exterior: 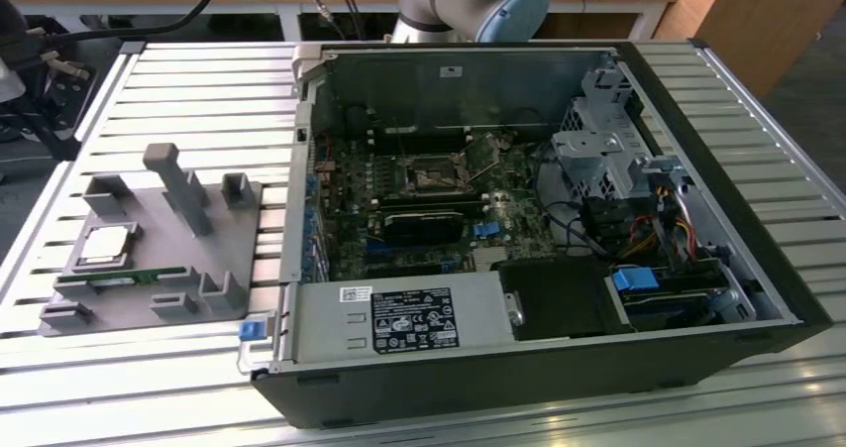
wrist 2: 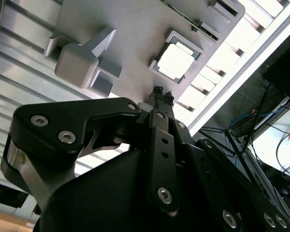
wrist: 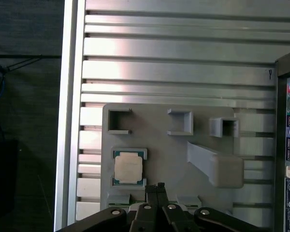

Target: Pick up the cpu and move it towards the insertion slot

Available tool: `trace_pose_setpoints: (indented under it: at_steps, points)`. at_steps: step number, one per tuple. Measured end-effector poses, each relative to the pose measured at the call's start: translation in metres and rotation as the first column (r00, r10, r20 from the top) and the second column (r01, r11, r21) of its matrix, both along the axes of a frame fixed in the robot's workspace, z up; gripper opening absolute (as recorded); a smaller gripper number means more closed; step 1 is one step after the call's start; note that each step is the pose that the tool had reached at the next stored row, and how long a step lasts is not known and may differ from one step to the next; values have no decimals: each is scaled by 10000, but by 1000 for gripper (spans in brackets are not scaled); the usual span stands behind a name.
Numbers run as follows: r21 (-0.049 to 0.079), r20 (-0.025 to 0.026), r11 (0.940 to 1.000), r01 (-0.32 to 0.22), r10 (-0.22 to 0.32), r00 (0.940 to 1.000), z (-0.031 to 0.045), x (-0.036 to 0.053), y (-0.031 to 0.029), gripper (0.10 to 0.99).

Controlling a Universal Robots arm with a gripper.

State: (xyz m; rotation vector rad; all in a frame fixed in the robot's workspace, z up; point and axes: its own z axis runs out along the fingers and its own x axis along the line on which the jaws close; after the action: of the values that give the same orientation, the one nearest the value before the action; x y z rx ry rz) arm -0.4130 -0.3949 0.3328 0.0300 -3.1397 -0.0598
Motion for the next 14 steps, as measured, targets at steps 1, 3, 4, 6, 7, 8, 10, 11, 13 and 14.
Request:
trace_pose_setpoints:
  at_steps: [1,3,4,6,7,8,10,11,13,14]
  points:
    - [0,-1,10000,0,0,10000,-2,-1,0,106]
    - [0,-1,10000,0,0,10000,-8,-3,0,106]
    - [0,0,10000,0,0,10000,-11,-4,0,106]
    - [0,-2,10000,0,0,10000,-17,-5,0,106]
    - [0,-3,10000,0,0,10000,-19,-6,0,106]
    - [0,-2,10000,0,0,10000,-22,-7,0,106]
    - [1,-2,10000,0,0,10000,-29,-9,0,106]
    - [0,-3,10000,0,0,10000,-32,-10,0,106]
    - [0,-4,10000,0,0,10000,-38,-12,0,106]
    - [0,-4,10000,0,0,10000,-41,-13,0,106]
